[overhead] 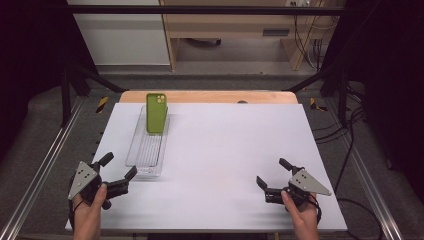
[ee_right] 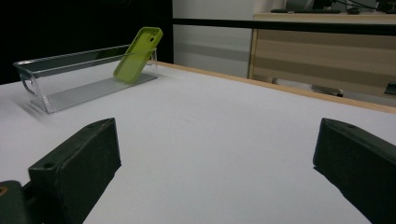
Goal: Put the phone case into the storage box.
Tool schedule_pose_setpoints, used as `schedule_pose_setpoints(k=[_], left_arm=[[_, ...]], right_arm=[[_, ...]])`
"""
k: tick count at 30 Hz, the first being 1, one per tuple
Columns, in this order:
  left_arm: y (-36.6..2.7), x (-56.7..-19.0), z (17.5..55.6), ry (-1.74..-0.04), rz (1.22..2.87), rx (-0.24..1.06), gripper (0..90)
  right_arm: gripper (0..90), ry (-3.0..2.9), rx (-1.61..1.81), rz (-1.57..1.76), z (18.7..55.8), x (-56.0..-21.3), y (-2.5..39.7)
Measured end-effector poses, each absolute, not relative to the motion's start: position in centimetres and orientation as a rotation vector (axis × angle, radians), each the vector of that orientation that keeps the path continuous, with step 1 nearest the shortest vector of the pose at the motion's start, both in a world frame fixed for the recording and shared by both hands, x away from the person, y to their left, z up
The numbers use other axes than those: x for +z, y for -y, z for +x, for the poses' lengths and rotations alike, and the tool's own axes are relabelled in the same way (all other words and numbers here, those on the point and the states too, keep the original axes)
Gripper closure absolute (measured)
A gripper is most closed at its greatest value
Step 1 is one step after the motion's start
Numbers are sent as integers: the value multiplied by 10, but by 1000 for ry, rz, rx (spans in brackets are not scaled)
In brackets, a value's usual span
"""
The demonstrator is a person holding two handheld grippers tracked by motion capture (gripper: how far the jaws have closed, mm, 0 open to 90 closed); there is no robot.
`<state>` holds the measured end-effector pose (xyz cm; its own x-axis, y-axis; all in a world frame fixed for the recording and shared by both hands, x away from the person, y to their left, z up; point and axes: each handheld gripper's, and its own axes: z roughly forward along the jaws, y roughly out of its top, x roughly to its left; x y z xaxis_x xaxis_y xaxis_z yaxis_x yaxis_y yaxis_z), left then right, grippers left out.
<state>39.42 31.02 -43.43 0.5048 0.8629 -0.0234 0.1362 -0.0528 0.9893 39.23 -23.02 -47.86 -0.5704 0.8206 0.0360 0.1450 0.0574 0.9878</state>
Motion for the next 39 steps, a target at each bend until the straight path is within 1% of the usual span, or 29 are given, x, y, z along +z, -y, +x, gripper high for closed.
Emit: schedule_pose_setpoints(k=[16,26,32,39], left_arm=[[-321,-444,392,-859,1528,775,40],[-327,-460,396,-862,1527,802,40],[-328,-467,400,-831,1526,822,40],[-325,-474,406,-842,1519,798,45]], right_arm=[[10,-1768,1551,957,391,-477,236],[13,-1766,1515,944,391,-478,241],[14,-1751,1480,954,392,-479,248],[14,-1728,1443,992,395,-483,258]])
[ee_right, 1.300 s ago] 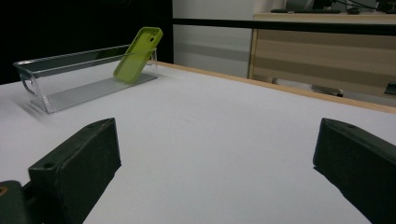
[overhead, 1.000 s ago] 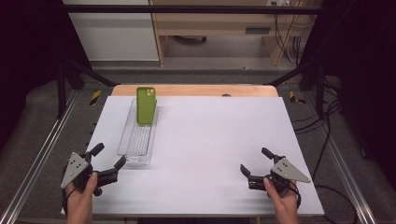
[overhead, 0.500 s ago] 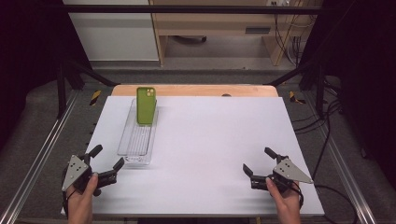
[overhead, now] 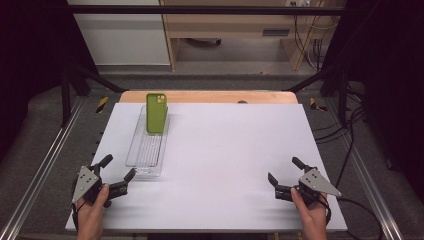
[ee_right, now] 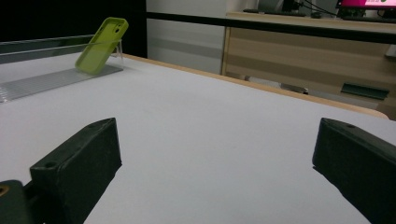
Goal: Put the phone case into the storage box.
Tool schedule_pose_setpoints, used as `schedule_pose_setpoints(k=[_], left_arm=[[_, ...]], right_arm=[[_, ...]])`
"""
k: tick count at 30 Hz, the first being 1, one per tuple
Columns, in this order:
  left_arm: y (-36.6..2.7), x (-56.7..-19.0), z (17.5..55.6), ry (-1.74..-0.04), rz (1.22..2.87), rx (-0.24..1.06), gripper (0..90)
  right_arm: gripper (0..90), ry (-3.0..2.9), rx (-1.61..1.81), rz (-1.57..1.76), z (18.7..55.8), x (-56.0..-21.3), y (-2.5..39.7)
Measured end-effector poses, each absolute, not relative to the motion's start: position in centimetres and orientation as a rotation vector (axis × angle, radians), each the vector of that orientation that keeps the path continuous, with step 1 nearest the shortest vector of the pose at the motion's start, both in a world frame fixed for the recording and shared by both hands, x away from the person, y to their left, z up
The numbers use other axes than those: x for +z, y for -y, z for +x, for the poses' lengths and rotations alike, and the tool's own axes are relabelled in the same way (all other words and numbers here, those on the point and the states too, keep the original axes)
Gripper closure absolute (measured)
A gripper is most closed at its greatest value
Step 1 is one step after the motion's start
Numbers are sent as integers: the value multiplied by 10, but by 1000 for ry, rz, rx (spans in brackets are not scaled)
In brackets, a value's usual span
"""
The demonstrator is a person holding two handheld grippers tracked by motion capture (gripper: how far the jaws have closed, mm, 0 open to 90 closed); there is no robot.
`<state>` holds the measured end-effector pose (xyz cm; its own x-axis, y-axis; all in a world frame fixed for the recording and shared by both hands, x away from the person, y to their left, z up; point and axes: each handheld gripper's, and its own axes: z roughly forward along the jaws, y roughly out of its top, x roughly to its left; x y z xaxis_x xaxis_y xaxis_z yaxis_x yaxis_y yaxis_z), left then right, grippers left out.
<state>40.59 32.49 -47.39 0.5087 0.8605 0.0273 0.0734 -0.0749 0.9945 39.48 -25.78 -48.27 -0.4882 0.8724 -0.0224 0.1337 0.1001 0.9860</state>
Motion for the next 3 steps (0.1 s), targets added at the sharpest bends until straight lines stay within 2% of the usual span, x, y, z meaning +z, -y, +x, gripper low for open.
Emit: schedule_pose_setpoints(k=[3], left_arm=[[-320,-475,405,-843,1527,782,44]], right_arm=[[14,-1734,1425,1007,397,-486,258]])
